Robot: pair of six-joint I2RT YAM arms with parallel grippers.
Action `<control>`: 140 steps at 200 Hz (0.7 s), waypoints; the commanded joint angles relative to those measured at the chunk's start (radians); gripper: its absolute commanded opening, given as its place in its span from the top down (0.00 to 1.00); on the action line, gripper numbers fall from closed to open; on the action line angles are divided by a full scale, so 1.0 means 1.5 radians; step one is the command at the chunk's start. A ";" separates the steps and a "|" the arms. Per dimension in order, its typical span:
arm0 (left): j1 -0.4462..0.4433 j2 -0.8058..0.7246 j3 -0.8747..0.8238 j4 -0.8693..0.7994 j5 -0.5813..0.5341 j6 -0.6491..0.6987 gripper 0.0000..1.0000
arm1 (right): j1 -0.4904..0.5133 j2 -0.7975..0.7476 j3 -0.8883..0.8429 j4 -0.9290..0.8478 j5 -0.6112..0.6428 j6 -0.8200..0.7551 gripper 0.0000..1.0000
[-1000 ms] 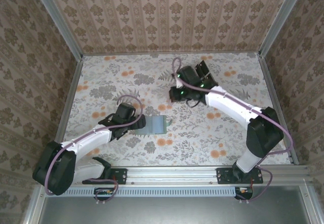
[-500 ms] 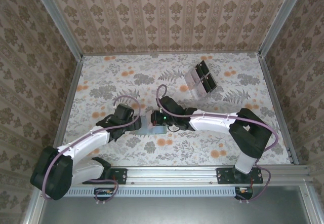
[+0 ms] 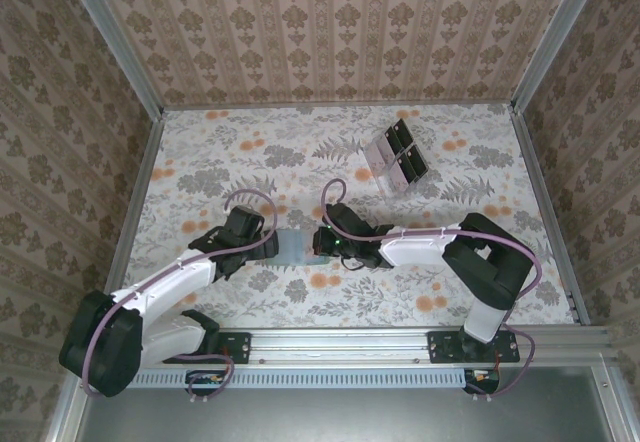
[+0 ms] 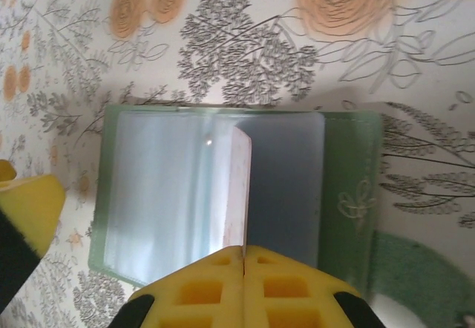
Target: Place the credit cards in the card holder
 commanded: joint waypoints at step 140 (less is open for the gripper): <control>-0.047 0.133 0.057 0.004 -0.031 0.039 0.00 | -0.010 0.029 -0.044 0.058 -0.004 0.030 1.00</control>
